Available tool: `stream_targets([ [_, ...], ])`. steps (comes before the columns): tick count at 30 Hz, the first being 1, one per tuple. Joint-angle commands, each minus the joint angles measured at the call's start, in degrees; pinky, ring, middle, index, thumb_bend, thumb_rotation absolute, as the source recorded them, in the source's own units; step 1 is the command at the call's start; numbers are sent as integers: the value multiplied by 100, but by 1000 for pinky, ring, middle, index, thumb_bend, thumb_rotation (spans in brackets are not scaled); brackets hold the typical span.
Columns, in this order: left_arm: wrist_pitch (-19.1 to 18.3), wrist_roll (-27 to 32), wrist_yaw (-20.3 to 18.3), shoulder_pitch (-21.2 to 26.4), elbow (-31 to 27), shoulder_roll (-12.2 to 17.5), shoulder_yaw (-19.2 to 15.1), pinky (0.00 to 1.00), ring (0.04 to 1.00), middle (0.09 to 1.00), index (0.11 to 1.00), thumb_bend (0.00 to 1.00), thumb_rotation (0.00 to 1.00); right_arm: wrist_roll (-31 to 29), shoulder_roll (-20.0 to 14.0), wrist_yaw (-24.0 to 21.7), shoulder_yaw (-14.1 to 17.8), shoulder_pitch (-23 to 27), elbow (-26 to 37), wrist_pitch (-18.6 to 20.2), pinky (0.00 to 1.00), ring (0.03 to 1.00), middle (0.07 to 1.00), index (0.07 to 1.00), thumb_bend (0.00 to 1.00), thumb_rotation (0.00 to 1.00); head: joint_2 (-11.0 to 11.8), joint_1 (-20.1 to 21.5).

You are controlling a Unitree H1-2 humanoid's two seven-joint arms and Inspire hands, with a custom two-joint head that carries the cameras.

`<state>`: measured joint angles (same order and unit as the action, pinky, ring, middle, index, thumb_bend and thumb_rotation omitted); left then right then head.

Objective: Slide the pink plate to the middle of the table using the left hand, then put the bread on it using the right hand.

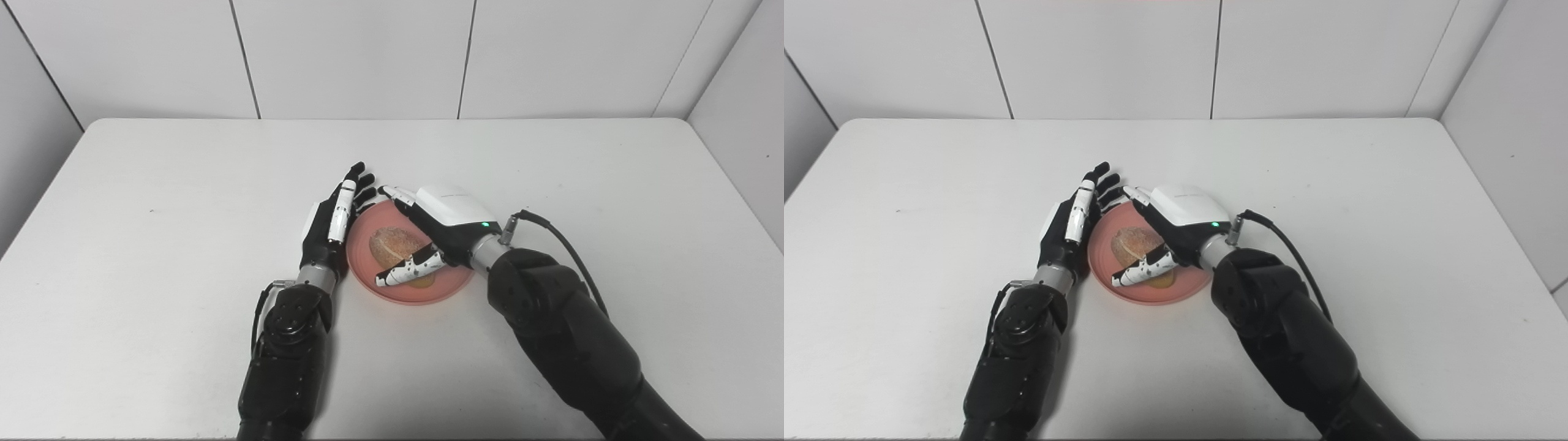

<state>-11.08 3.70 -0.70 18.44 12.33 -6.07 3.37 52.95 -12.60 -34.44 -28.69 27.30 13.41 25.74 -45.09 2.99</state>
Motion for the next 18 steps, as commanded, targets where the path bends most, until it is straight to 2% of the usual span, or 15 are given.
stream_targets([
  [1, -153, 88, -83, 59, -16, -36, -19, 888, 910, 915, 912, 323, 1000, 11, -35, 256, 188, 201, 367, -233, 873, 916, 943, 957, 938, 574, 5, 10],
  [5, -211, 46, -144, 50, -38, -4, 5, 926, 922, 924, 920, 336, 1000, -25, -137, 492, 423, 136, 678, -446, 877, 908, 940, 954, 949, 680, 24, 55],
  [10, -128, 101, -77, 34, -28, -88, -82, 892, 904, 906, 887, 326, 1000, -225, -161, 587, 914, 23, 1261, -415, 921, 930, 953, 967, 923, 737, 50, 73],
  [12, -151, 37, -69, 37, -19, -65, -56, 895, 906, 909, 885, 331, 1000, -366, -106, 698, 1173, -65, 1425, -379, 909, 916, 942, 961, 921, 748, 65, 108],
  [15, -178, -40, -56, 44, -2, -30, -27, 894, 909, 913, 901, 345, 1000, -663, 15, 952, 1531, -224, 1471, -410, 820, 907, 943, 956, 864, 747, 69, 121],
  [18, -114, -127, -27, 20, -18, -13, -8, 871, 896, 902, 895, 342, 1000, -1008, 159, 1370, 1879, -493, 1356, -500, 781, 910, 962, 973, 838, 804, 74, 142],
])
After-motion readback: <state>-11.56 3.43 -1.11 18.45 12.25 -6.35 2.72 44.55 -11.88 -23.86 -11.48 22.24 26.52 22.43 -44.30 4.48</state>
